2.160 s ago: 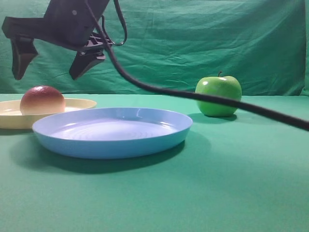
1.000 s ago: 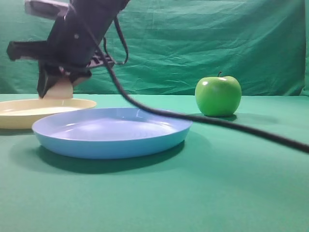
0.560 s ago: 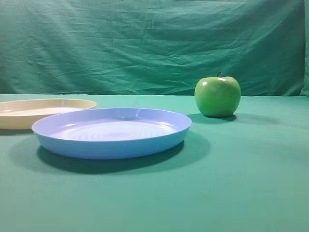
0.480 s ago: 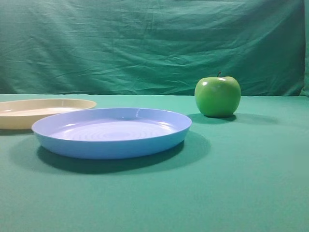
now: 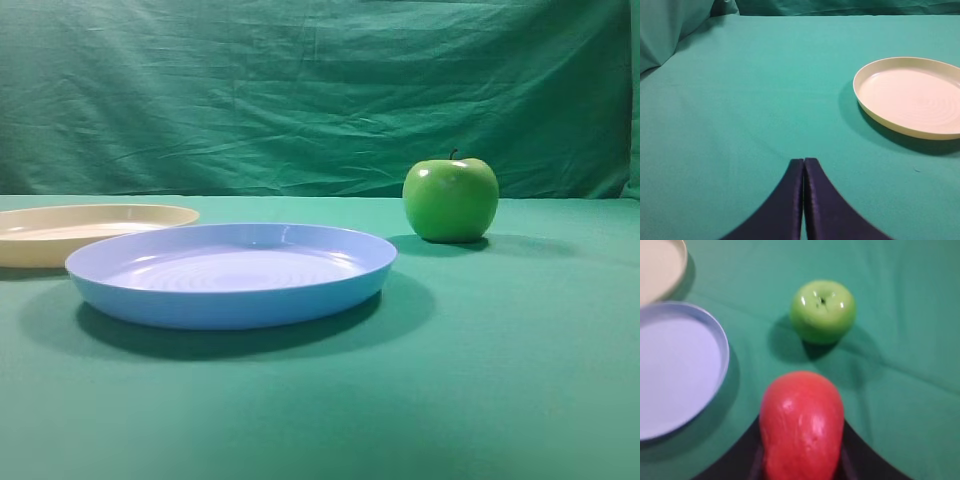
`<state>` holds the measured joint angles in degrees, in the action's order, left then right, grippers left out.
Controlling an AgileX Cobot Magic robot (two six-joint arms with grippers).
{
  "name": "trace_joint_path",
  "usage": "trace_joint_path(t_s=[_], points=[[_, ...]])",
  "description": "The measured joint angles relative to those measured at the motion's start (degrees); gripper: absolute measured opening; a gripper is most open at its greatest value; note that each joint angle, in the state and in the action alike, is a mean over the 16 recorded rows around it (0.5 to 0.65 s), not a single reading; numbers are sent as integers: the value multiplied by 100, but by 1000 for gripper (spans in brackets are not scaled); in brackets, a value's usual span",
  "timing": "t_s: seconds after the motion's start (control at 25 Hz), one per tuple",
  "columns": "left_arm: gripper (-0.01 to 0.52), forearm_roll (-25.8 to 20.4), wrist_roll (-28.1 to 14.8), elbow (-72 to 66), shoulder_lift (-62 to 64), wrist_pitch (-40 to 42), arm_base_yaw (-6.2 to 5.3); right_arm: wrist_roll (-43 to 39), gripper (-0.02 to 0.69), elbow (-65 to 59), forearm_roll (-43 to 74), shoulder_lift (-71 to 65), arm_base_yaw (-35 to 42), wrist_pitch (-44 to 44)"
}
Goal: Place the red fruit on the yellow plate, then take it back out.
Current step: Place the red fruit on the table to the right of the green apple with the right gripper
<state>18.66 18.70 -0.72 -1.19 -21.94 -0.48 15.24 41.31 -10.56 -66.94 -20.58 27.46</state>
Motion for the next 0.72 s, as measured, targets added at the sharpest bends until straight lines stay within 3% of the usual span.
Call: trace_joint_path(t_s=[0.4, 0.56, 0.72], points=[[0, 0, 0, 0, 0, 0, 0, -82, 222, -1390, 115, -176, 347, -1288], [0, 0, 0, 0, 0, 0, 0, -99, 274, -1540, 116, -525, 400, -1700], [0, 0, 0, 0, 0, 0, 0, -107, 369, -1570, 114, -890, 408, -1947]])
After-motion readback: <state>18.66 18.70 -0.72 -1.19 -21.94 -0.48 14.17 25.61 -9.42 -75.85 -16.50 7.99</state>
